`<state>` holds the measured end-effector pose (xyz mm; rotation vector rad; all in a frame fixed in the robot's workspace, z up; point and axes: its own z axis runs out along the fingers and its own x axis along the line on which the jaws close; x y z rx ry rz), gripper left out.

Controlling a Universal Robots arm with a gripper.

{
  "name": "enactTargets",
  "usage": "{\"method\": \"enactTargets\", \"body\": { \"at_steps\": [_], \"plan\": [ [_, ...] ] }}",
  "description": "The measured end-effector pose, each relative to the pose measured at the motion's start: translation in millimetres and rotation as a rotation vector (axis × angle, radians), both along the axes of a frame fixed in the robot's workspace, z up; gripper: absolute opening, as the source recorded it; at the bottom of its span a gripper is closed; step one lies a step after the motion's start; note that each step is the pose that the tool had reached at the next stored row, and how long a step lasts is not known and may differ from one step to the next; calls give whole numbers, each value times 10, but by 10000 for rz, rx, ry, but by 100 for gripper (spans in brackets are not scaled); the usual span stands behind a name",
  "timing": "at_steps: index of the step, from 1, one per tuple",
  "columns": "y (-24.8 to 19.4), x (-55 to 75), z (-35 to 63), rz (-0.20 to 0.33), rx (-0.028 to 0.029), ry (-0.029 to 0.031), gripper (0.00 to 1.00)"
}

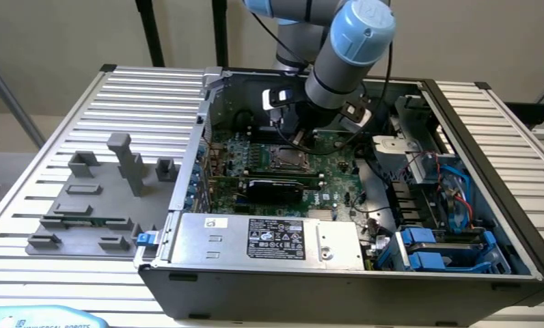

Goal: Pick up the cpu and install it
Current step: 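Install the first cpu locking lever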

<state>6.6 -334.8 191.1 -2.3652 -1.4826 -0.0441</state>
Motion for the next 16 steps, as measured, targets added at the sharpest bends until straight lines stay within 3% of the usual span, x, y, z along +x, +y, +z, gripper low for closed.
{"method": "enactTargets", "body": {
  "at_steps": [4, 16],
  "plan": [
    [-1, 21, -2, 2, 3, -1, 11],
    [-31, 24, -2, 2, 84, 9, 11]
  ]
}}
